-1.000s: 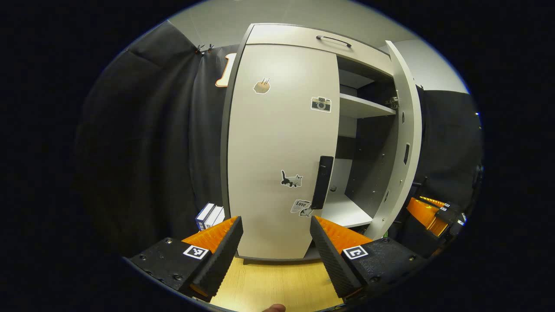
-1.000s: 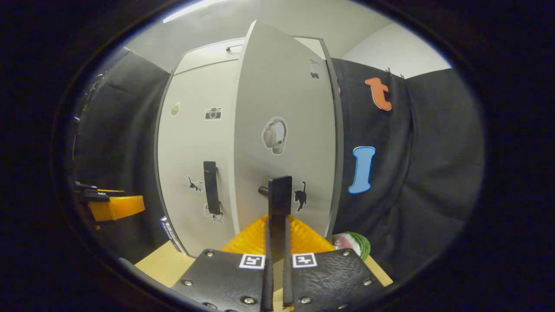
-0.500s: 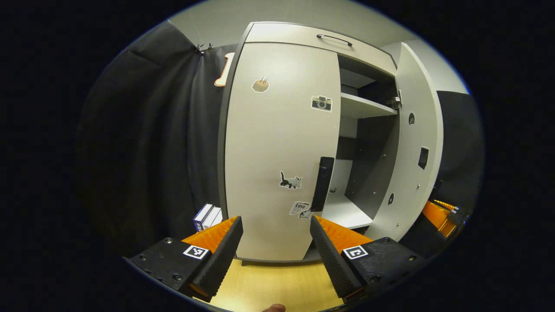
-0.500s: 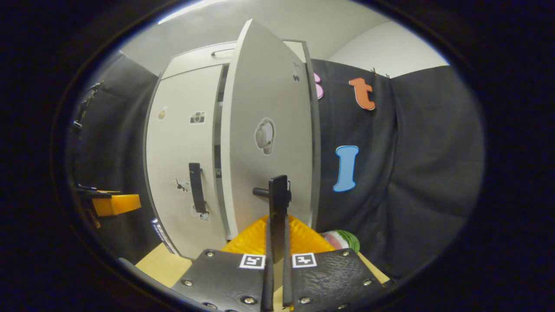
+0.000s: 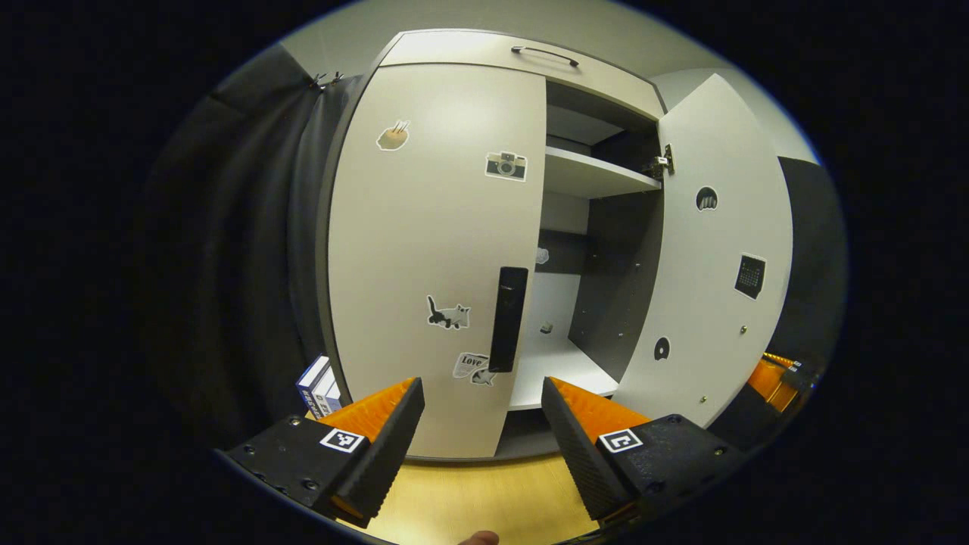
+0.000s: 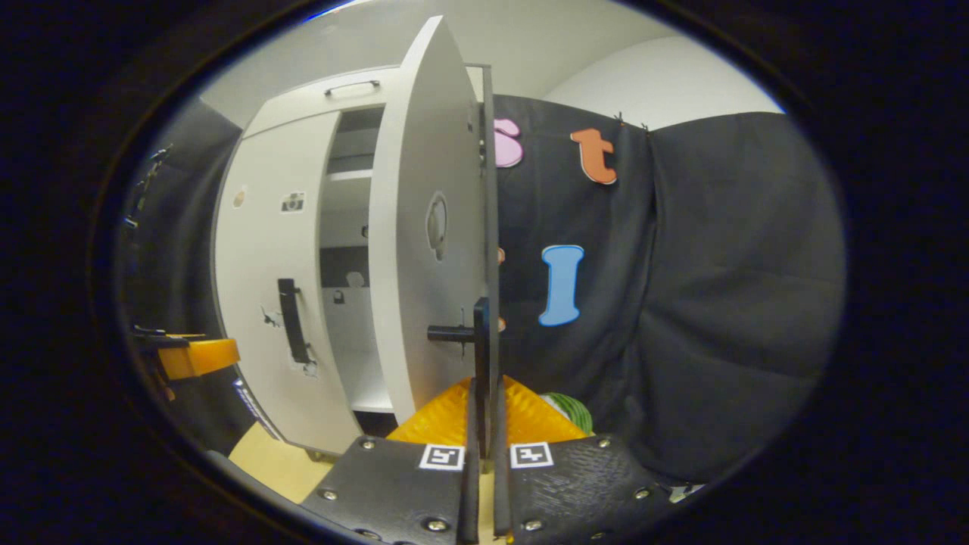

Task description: Open the right door of the double-door shoe cabinet with the right hand, and open the left door with the left hand.

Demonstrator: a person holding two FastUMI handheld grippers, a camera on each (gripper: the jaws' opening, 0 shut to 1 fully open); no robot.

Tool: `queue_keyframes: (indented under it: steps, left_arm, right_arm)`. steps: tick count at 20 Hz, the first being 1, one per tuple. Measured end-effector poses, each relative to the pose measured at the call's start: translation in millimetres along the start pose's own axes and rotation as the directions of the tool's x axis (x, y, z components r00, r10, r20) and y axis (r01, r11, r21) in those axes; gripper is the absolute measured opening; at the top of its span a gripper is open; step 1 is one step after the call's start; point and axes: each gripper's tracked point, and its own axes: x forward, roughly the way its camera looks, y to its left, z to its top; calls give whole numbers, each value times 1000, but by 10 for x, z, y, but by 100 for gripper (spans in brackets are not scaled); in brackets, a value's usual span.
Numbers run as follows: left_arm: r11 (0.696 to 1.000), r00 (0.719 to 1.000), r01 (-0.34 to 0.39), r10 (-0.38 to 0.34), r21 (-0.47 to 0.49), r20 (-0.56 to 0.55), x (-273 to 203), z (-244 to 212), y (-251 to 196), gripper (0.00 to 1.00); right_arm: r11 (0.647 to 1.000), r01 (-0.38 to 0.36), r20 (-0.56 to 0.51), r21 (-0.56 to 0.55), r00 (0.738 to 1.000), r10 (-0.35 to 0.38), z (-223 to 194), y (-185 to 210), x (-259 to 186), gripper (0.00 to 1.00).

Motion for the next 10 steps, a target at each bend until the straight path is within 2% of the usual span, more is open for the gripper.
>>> queue_keyframes:
  steps: [2, 3, 4, 5, 7, 8, 10]
  left_arm:
    - [1000, 1000, -6, 6, -3, -3, 67, -7, -17, 94]
    - [1000, 1000, -13, 13, -6, -6, 111, -6, -23, 94]
    - [1000, 1000, -17, 17, -10, -9, 158, -17, -41, 97]
    - [1000, 1000, -19, 19, -13, -14, 208, -23, -69, 94]
    - [1000, 1000, -25, 24, -12, -20, 325, -21, -101, 97]
    - [1000, 999, -31, 31, -7, -20, 378, -18, -113, 97]
    - [999, 999, -48, 48, 0, -24, 482, -26, -128, 97]
  right_arm:
    - [999, 38, -1, 10, 999, -38, -37, -248, 78, 9]
    - [999, 50, 3, 15, 999, -50, -16, -367, 85, 1]
    - [998, 36, -4, 43, 999, -36, -9, -461, 88, 1]
    - [998, 23, -7, 63, 1000, -23, -11, -522, 82, 1]
    - [995, -34, -8, 98, 999, 35, -25, -550, 80, 1]
    - [992, -62, -10, 107, 998, 64, -30, -523, 79, 1]
    - [994, -73, -24, 82, 997, 75, -81, -551, 103, 1]
